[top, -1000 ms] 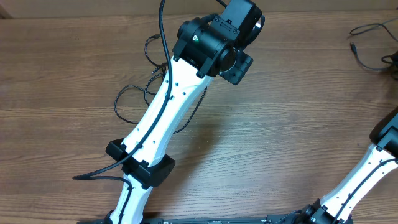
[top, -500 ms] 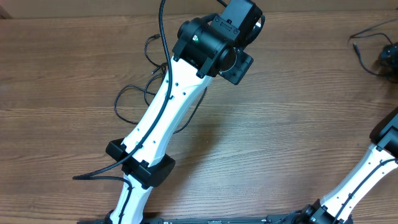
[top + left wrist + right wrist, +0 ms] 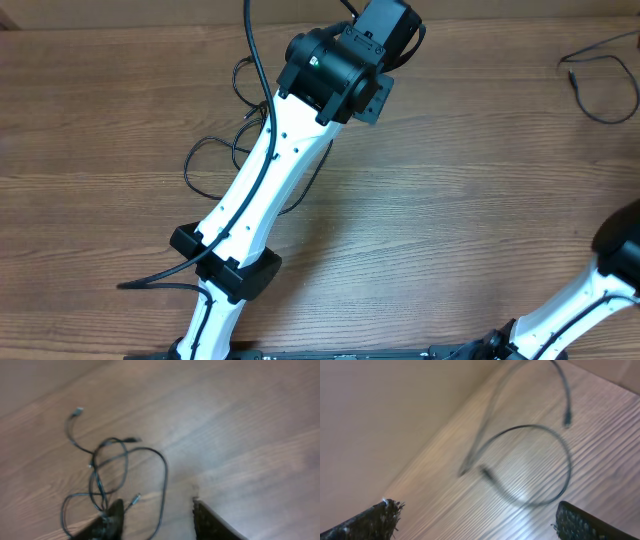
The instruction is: Untangle cables
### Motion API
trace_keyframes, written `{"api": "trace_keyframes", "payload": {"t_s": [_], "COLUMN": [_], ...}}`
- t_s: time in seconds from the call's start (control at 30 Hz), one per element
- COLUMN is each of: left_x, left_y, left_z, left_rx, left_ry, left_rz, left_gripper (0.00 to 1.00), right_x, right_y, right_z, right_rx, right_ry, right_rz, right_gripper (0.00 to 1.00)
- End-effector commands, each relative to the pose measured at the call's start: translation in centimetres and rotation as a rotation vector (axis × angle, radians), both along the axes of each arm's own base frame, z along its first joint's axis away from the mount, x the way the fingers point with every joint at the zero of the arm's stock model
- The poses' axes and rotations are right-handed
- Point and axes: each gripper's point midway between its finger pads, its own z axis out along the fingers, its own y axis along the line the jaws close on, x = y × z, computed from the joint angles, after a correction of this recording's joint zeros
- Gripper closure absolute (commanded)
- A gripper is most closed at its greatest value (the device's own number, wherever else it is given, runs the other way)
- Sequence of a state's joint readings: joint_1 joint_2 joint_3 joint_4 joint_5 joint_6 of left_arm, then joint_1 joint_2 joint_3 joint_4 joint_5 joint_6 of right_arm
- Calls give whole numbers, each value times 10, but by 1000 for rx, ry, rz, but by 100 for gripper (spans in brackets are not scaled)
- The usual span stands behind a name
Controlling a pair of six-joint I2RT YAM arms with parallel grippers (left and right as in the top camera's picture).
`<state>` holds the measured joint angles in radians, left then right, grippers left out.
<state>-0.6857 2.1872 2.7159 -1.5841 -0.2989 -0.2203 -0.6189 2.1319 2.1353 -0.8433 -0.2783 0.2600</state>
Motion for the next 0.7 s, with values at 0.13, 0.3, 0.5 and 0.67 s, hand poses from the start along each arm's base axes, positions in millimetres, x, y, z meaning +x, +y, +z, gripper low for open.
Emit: {"api": "trace_keyframes", "payload": {"t_s": [0.13,0.3,0.5,0.67], "left_x": [26,41,48,29], "left_y": [48,88,163,250], "left_z": [30,60,107,136], "left_rx": [8,-90,-229,-271], "left_ry": [-174,-242,-330,-374], "left_rz": [288,416,544,687], "left_gripper": [12,0,0,0], "right_x": [8,8,-3,-30], "right_y": [151,268,389,480], "right_z": [25,10,7,6], "right_rx": [97,92,63,46], "right_ry": [73,176,204,213], "right_rz": [276,524,755,944], "right_gripper": [0,0,0,0]}}
